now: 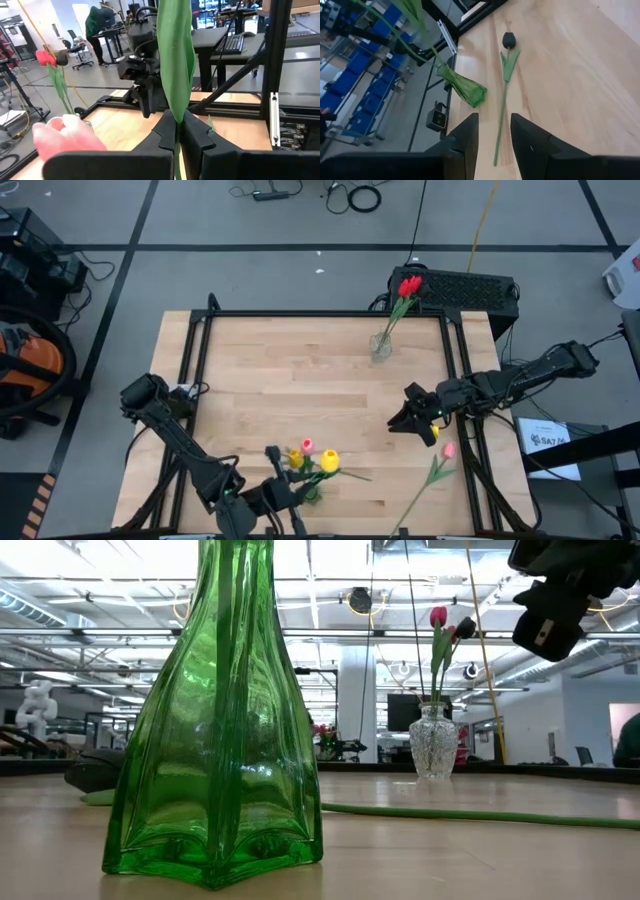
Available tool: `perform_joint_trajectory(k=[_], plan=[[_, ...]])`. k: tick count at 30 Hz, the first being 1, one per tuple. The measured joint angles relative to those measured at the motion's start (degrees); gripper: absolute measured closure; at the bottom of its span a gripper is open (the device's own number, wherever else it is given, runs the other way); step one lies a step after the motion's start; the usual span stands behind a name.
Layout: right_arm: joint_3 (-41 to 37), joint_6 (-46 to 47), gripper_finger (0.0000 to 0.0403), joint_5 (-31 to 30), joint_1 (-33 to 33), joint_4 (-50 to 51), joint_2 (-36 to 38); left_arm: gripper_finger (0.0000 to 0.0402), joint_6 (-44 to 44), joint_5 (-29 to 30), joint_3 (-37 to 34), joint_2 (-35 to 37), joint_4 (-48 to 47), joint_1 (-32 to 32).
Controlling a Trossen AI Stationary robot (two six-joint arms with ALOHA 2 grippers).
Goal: Sort flowers into vase by color
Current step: Put the yellow flower into the green vase
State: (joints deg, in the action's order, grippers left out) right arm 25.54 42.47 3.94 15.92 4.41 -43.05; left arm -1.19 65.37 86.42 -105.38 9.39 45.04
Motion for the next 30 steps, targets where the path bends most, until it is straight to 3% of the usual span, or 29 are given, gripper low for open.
perform_joint_trajectory(k=[8,22,30], plan=[[0.0,2.42,0.0298,-1.24,0.0,0.09,0.0,0.0388,-4.47,1.11,-4.81,0.02,0.39,0.78],[0.0,6.21,0.0298,-3.87,-0.04,0.17,0.0,0.0384,-6.24,0.53,-14.05,0.02,10.73,2.77],[0.0,6.37,0.0298,-5.63,-0.07,0.19,-0.02,0.0365,-8.97,-7.83,-14.13,0.02,10.63,2.14]])
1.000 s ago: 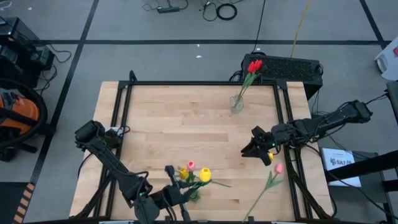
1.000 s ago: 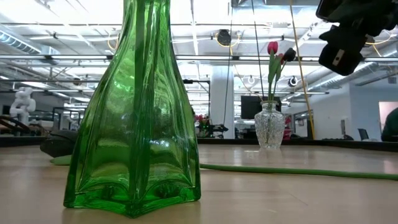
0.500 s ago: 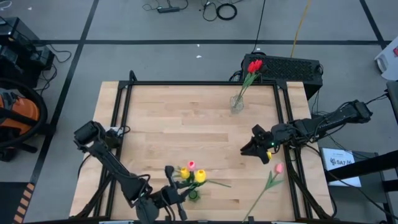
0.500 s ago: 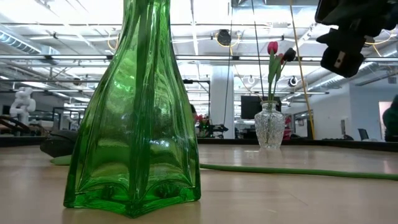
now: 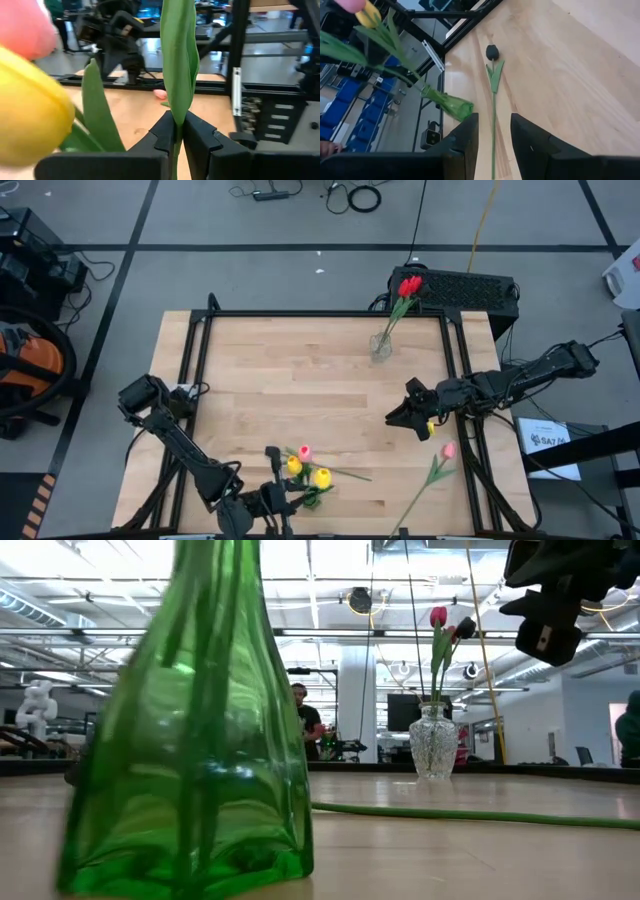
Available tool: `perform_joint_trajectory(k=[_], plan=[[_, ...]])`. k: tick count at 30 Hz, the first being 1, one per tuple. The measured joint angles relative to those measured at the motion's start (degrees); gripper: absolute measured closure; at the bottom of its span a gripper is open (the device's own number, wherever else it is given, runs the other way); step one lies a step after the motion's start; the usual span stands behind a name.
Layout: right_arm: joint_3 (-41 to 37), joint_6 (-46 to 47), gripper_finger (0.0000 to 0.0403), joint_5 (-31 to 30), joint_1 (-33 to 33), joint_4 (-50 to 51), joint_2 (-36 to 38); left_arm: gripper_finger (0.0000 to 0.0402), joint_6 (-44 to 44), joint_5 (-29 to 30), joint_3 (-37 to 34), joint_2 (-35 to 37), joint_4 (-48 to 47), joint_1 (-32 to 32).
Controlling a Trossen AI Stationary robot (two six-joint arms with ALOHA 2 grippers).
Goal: Sort flowers into vase by color
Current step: Put the yellow flower into the green vase
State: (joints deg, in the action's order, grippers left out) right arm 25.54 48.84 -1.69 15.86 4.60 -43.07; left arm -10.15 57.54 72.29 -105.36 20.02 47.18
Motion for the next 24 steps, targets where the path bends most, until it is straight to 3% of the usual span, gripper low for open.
perform_joint_trajectory(k=[16,24], plan=[[-0.02,0.0,0.0298,-1.59,-0.02,-0.02,0.0,0.0279,4.16,-1.81,0.01,0.12,-0.03,-0.5],[-0.04,0.0,0.0298,-1.82,-0.02,-0.02,0.0,0.0269,8.0,-1.81,1.48,0.4,0.01,0.4]])
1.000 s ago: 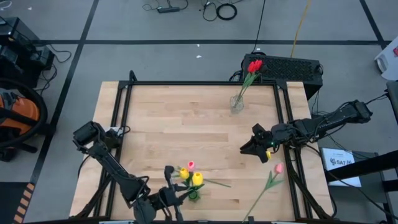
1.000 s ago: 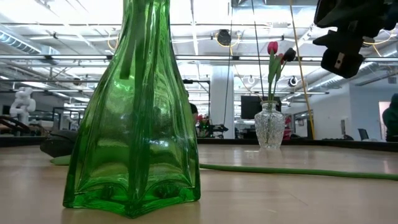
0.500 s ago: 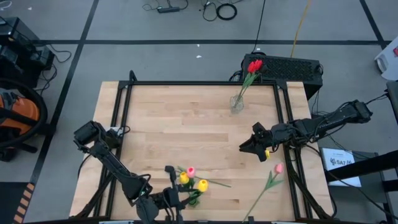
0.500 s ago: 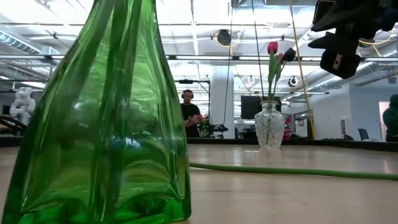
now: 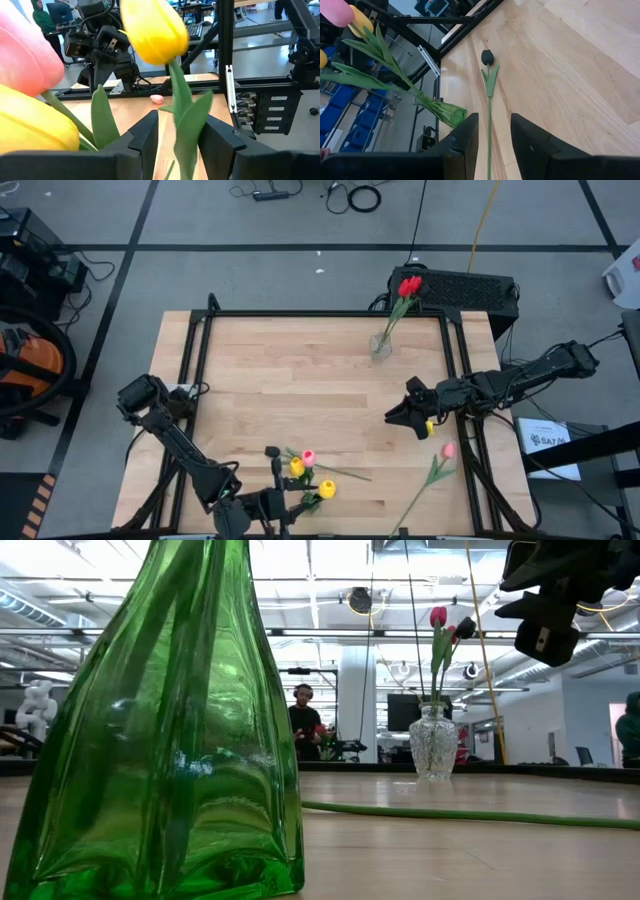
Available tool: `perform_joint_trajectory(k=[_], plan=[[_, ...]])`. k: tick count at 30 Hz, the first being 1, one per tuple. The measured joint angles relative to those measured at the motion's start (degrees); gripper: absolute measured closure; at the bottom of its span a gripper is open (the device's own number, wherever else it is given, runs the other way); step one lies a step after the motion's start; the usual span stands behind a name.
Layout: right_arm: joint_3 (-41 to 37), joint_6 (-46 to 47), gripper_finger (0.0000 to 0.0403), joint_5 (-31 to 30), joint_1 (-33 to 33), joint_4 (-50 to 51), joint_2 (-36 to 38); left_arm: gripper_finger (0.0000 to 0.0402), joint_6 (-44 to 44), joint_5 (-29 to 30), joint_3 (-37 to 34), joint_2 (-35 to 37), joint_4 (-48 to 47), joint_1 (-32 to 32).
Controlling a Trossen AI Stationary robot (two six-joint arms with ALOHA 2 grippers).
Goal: Sort flowers into vase by color
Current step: Put the yellow flower into the green vase, then put the black flower into the transparent vase
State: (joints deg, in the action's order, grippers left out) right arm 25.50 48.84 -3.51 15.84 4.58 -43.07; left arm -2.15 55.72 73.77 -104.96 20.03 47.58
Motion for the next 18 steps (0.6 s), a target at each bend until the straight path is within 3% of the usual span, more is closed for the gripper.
perform_joint_trajectory(k=[18], plan=[[0.0,3.66,0.0298,-0.9,0.02,-0.03,-0.4,0.0269,8.8,0.08,0.07,12.53,0.61,2.39]])
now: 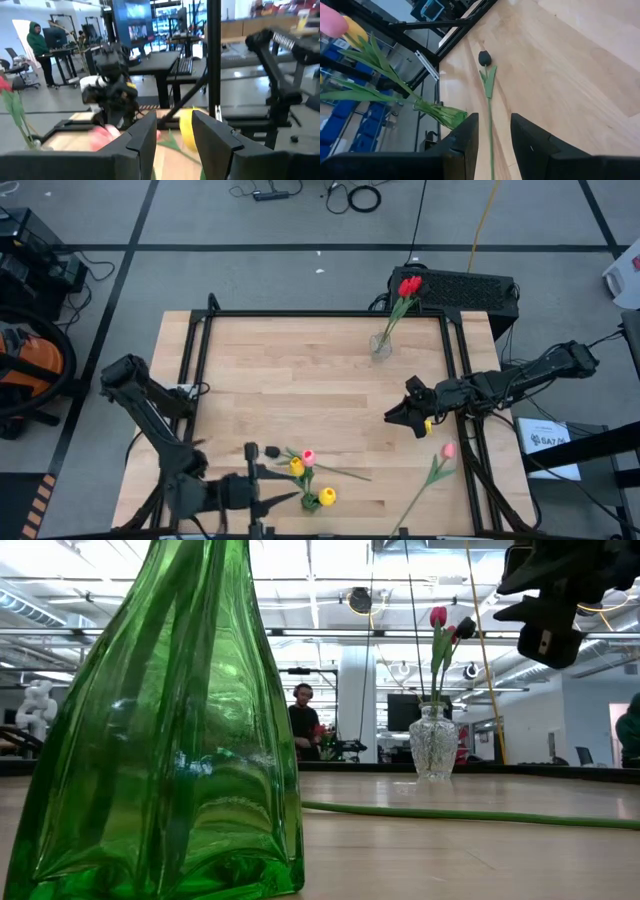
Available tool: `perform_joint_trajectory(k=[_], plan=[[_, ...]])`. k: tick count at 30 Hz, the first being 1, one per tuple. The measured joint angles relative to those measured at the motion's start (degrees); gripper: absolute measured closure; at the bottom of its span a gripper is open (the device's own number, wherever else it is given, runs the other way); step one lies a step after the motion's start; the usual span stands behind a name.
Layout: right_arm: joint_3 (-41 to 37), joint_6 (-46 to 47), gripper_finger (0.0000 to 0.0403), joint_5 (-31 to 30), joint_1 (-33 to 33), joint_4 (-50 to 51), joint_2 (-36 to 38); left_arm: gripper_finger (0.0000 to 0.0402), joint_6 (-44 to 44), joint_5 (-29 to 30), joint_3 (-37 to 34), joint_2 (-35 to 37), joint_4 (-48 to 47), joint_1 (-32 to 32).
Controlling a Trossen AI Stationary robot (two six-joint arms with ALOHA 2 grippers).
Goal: Sort flowers into vase by color
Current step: Put the black flower into the transparent vase
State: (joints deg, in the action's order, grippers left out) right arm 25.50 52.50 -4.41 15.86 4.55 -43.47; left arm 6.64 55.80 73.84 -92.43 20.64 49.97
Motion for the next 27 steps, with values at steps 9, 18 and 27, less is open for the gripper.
perform_joint_trajectory(k=[9,18,27], plan=[[-0.05,-13.58,0.0302,1.31,0.91,-11.53,-8.05,0.0269,-0.5,6.34,0.07,9.91,-5.45,0.08],[12.86,-22.44,0.0316,1.3,5.23,-7.16,-29.87,0.0269,-16.66,5.5,0.09,14.66,-33.18,-3.02],[25.98,-25.98,0.0307,1.17,5.64,-3.51,-50.13,0.0269,-36.29,1.3,0.04,14.6,-54.25,-9.21]])
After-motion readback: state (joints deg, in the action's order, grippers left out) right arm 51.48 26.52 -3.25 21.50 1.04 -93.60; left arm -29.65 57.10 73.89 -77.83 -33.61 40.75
